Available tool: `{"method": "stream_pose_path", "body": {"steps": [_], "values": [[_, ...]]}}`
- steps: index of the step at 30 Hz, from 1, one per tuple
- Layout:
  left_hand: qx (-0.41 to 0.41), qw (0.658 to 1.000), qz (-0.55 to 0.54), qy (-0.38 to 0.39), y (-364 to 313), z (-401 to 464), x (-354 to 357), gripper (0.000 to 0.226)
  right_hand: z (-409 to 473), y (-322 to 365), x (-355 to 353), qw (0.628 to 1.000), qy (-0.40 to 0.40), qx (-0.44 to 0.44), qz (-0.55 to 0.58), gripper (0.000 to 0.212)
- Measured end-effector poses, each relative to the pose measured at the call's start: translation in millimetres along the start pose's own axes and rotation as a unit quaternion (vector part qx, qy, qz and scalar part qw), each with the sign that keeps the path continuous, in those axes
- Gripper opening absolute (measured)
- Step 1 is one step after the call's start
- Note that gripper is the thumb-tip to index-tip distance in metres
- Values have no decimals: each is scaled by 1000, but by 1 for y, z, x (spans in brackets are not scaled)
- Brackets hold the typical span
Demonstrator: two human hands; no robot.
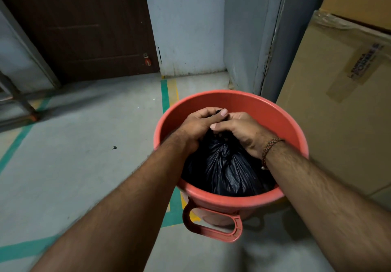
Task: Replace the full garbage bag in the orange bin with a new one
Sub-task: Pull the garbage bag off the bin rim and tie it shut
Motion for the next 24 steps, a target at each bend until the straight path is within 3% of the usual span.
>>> {"method": "stream_pose_path", "body": {"steps": [2, 6, 10, 15, 18, 20, 22, 24], "values": [[-24, 1000, 15, 9, 1, 1, 0, 10, 2, -4, -3, 1000, 6, -1, -25, 5], [-92, 995, 21, 35, 1, 1, 1, 44, 7, -7, -5, 1000, -17, -3, 12, 18], [-136, 991, -8, 11, 5, -1, 0, 28, 10, -12, -5, 993, -62, 5, 96, 22], [-96, 995, -3, -15, 17, 4, -5, 19, 14, -18, -8, 971, -217, -13, 104, 16], [-52, 998, 30, -9, 18, 3, -4, 18, 11, -15, -11, 954, -296, -21, 37, 8], [-16, 998, 66, -8, 17, 2, -3, 16, 7, -11, -14, 940, -340, -22, -7, 28], [10, 997, 81, -2, 15, 1, -3, 12, 2, -7, -16, 935, -348, -24, -57, 44], [27, 997, 73, -1, 14, 0, -4, 10, 1, -2, -16, 935, -333, -42, -114, 31]]}}
Point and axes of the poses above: each hand's wrist, its own z-axis towards the middle knuckle, its own x-axis out of the palm, y = z × x, the point moved 3 cm from there along z, towards the middle knuckle, and after that the axes turned 15 degrees about x, right-handed, at the moved point
